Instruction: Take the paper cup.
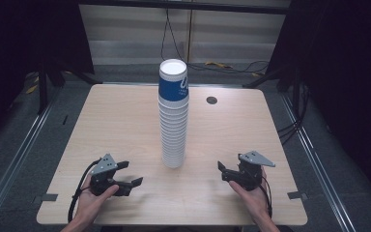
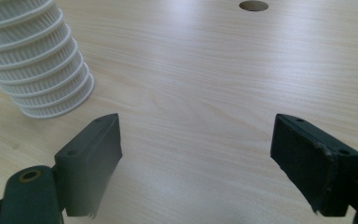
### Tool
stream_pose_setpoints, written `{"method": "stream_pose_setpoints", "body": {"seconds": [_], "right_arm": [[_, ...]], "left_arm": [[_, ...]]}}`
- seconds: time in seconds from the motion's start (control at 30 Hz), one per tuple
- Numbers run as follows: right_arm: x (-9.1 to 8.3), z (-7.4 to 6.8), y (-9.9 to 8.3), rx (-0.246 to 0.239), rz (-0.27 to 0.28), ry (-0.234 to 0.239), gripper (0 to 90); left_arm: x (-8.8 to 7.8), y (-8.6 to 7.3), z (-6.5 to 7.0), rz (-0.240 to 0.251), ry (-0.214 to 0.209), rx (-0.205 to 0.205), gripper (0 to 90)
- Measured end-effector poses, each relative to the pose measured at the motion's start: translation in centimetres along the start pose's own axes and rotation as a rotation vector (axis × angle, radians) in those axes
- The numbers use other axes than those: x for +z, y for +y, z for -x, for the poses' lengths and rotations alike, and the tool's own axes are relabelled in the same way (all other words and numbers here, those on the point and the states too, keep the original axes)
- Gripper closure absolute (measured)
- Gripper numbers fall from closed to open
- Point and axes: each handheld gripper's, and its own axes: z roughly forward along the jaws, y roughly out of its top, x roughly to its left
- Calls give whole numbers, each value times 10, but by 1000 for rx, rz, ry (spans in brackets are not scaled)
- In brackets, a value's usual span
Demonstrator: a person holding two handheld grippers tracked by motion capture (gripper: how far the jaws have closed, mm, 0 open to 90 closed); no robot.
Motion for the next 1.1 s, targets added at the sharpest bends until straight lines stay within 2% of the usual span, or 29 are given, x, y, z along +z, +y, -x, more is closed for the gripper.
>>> {"method": "stream_pose_setpoints", "body": {"seconds": [0.07,0.1,0.17,0.3,0.4,0.5,0.53,0.7,0.83,0.9,1.03,1.1], "right_arm": [[0,0,1,-17,-9,4,158],[-1,0,2,-11,-5,24,157],[-4,0,5,-10,4,18,161],[-7,-1,10,-8,10,60,162],[-7,-6,12,-31,-7,99,162],[-8,-11,13,-55,-10,123,162],[-9,-16,16,-68,-13,149,162],[-10,-27,26,-98,-16,208,161],[-11,-32,33,-101,-30,234,160],[-12,-34,38,-110,-29,227,159],[-15,-37,48,-103,7,223,174],[-15,-38,53,-92,35,241,190]], "left_arm": [[1,0,-1,0,-4,-6,160],[2,0,-2,-3,-7,-9,160],[3,1,-2,-8,-10,-11,160],[6,1,-4,-7,-13,-7,160],[8,1,-5,-14,-24,-18,160],[8,1,-4,-13,-29,-12,160],[8,1,-3,-14,-29,-5,160],[5,2,-2,-8,-28,3,160],[3,2,-2,-5,-38,6,159],[4,2,-1,-15,-39,11,159],[5,1,0,-22,-57,11,159],[6,1,0,-33,-68,13,159]]}}
